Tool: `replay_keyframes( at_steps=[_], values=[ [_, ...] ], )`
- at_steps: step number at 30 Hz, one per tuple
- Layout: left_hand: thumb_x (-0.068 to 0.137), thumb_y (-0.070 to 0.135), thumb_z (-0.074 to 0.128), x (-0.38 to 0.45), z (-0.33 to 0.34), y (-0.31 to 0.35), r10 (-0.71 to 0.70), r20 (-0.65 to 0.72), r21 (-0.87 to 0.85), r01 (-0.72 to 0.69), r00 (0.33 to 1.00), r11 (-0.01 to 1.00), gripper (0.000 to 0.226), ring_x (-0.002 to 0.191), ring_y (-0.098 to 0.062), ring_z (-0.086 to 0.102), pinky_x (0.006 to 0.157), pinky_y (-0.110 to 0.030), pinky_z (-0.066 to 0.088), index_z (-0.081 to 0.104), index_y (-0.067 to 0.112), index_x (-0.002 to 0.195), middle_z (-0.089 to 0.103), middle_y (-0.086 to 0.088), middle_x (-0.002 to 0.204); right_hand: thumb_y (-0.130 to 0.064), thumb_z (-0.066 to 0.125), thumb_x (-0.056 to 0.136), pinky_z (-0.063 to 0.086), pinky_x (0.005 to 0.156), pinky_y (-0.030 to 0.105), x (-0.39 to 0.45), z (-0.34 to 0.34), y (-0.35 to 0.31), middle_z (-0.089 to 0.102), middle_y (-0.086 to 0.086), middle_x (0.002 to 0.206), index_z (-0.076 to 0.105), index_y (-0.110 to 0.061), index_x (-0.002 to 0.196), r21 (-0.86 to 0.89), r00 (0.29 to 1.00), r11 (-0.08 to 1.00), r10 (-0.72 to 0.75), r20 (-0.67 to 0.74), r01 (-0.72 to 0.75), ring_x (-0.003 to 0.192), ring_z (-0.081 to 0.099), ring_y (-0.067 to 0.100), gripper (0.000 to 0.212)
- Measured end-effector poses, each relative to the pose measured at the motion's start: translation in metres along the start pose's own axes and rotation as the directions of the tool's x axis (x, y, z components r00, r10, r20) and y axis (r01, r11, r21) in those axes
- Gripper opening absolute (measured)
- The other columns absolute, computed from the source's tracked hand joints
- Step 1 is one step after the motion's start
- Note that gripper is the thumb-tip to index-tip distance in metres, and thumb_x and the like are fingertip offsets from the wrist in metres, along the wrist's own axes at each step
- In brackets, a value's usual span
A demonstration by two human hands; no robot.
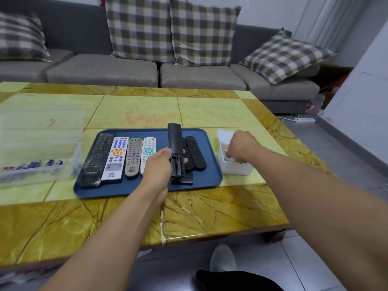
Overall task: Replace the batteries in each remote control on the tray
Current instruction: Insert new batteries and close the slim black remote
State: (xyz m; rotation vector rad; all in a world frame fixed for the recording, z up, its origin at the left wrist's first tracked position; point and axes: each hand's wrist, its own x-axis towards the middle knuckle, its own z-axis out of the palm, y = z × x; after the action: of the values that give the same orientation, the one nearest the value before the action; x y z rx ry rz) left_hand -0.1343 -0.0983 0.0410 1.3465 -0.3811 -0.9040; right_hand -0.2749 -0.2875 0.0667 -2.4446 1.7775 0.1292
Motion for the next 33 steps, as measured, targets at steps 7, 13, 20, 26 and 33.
replay_keyframes(
  at_steps=[7, 13, 20, 26, 33],
  values=[
    [0.108, 0.023, 0.039, -0.005, 0.001, -0.001, 0.007, 0.021, 0.004, -0.007, 1.000, 1.000, 0.029, 0.096, -0.020, 0.075, 0.095, -0.041, 0.055, 0.067, 0.026, 0.103, 0.076, -0.002, 0.106, -0.025, 0.057, 0.091, 0.045, 0.072, 0.033, 0.001, 0.011, -0.018, 0.044, 0.004, 0.080, 0.050, -0.012, 0.101, -0.083, 0.991, 0.996, 0.031, 0.133, -0.020, 0.087, 0.052, 0.026, 0.018],
    [0.109, 0.022, 0.038, -0.006, -0.009, 0.004, 0.030, 0.064, 0.020, -0.031, 0.998, 0.999, 0.026, 0.098, -0.021, 0.074, 0.096, -0.045, 0.056, 0.063, 0.024, 0.108, 0.075, -0.005, 0.112, -0.023, 0.059, 0.086, 0.047, 0.069, 0.032, -0.004, 0.009, -0.013, 0.049, 0.006, 0.080, 0.051, -0.010, 0.087, 0.012, 0.993, 0.998, 0.056, 0.102, -0.058, 0.084, 0.056, 0.027, 0.015],
    [0.110, 0.019, 0.035, -0.017, -0.014, 0.006, -0.007, 0.027, -0.009, 0.007, 1.000, 1.000, 0.027, 0.101, -0.028, 0.073, 0.093, -0.049, 0.057, 0.059, 0.025, 0.097, 0.073, -0.011, 0.113, -0.020, 0.067, 0.081, 0.040, 0.050, 0.022, -0.041, -0.033, -0.022, 0.071, 0.001, 0.074, 0.071, -0.021, 0.082, 0.389, 0.959, 0.914, -0.001, -0.285, 0.117, 0.062, 0.065, 0.019, 0.004],
    [0.109, 0.018, 0.036, -0.019, -0.026, 0.008, -0.016, -0.042, -0.043, 0.014, 0.999, 0.999, 0.025, 0.090, -0.026, 0.074, 0.085, -0.046, 0.059, 0.061, 0.013, 0.108, 0.072, -0.013, 0.109, -0.006, 0.063, 0.094, 0.060, 0.071, 0.026, -0.112, -0.040, -0.078, 0.071, 0.013, 0.082, 0.065, -0.003, 0.100, 0.956, 0.954, -0.230, -0.278, 0.114, -0.182, 0.077, 0.070, 0.022, 0.007],
    [0.107, 0.015, 0.038, -0.016, -0.060, 0.006, -0.045, -0.072, -0.042, 0.042, 0.996, 0.998, 0.029, 0.073, -0.021, 0.072, 0.070, -0.035, 0.057, 0.065, 0.009, 0.102, 0.072, -0.011, 0.093, -0.007, 0.061, 0.094, 0.050, 0.047, 0.016, -0.125, 0.009, -0.117, 0.068, 0.011, 0.077, 0.062, -0.003, 0.088, 0.740, 0.814, -0.412, -0.491, 0.310, -0.531, 0.067, 0.068, 0.017, 0.007]
  ],
)
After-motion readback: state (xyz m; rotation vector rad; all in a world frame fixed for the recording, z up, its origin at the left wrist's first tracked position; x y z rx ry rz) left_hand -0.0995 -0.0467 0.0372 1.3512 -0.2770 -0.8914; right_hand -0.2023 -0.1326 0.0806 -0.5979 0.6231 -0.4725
